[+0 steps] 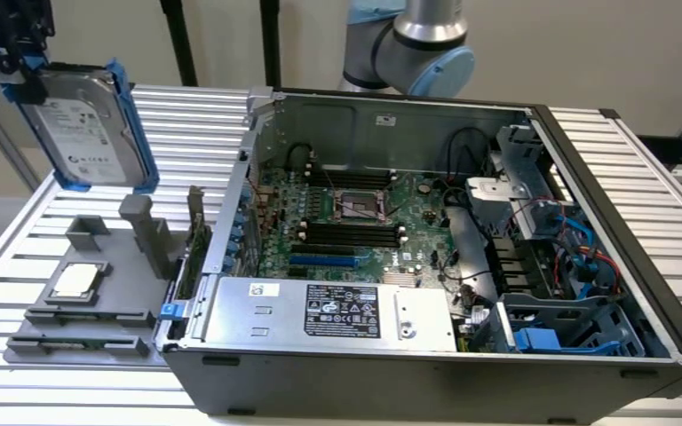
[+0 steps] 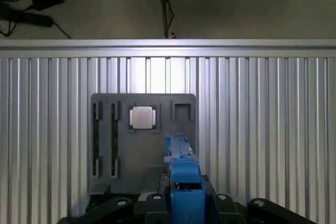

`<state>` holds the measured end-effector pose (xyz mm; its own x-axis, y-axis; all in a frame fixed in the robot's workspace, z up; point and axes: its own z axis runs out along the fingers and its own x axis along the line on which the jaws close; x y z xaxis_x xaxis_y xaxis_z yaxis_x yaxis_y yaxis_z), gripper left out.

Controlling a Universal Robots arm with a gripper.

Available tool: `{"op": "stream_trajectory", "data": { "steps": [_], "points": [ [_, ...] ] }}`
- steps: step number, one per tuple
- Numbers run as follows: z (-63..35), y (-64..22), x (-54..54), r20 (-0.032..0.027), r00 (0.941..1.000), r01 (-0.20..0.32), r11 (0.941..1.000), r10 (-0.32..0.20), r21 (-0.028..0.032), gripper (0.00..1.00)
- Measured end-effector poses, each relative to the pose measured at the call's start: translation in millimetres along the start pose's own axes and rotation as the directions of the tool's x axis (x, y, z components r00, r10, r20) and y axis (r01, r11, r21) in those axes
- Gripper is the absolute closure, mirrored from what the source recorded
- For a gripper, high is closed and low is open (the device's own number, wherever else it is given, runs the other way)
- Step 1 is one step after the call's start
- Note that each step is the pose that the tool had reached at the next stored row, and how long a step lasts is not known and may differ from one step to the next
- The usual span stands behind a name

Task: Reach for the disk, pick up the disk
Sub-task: 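Pick up the disk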

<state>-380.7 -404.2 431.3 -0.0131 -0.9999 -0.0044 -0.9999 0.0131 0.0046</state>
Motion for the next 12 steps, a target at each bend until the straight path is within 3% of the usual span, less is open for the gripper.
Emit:
{"op": "stream_trajectory", "data": {
  "steps": [9, 12],
  "points": [
    [-22.3, -34.5, 8.3, 0.0207, 0.9998, 0.004, 1.0, -0.004, -0.0001, 0.67],
    [-26.9, -48.1, 11.5, 0.0236, 0.9997, 0.004, 1.0, -0.004, -0.0001, 0.67]
  ]
}}
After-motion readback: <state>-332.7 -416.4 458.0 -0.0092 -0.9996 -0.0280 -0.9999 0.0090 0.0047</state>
